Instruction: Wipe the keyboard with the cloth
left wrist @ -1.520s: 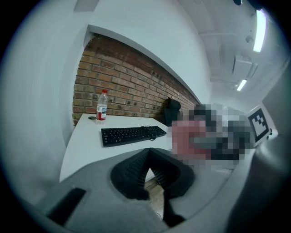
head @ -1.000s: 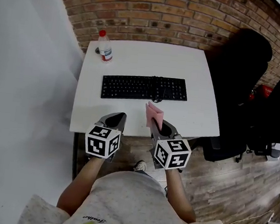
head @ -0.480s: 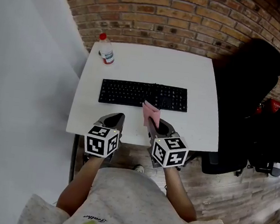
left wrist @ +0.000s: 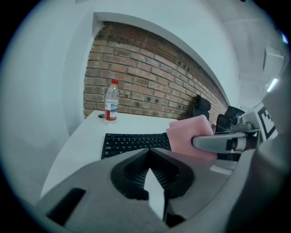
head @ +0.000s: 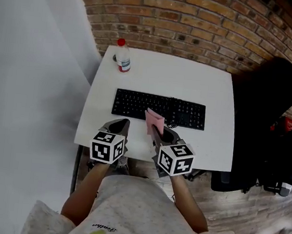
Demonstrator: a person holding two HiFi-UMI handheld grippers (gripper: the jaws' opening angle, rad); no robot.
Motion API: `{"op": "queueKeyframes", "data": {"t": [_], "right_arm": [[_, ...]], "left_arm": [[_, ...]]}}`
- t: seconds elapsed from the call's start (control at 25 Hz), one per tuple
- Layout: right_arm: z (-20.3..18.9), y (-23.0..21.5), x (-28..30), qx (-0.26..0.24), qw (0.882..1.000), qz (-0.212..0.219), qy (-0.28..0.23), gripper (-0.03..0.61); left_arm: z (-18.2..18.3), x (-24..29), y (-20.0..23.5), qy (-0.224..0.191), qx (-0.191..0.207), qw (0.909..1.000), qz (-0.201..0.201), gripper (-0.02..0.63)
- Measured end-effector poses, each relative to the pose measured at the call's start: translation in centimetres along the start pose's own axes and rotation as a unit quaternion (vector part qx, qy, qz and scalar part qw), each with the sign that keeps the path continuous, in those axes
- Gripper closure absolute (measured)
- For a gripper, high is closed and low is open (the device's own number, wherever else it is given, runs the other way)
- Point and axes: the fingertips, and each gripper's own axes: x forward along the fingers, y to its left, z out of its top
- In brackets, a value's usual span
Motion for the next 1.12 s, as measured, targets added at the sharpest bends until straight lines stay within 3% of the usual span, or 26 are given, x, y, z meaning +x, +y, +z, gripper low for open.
{"op": "queueKeyframes", "data": {"t": [0.4,0.72,1.12], "right_arm": [[0.6,3.0,8.2,0.014,0.999,0.035,0.039,0.555],[1.7,4.8,14.8,0.072,0.994,0.059,0.063,0.555],[2.5,4.8,22.4,0.173,0.98,0.047,0.081,0.555]], "left_arm": [[1.3,2.0,7.8,0.012,-0.011,0.9997,0.018,0.62],[2.2,2.9,12.6,0.024,-0.026,0.9993,0.008,0.62],[2.0,5.0,16.4,0.049,-0.042,0.9973,-0.034,0.62]]}}
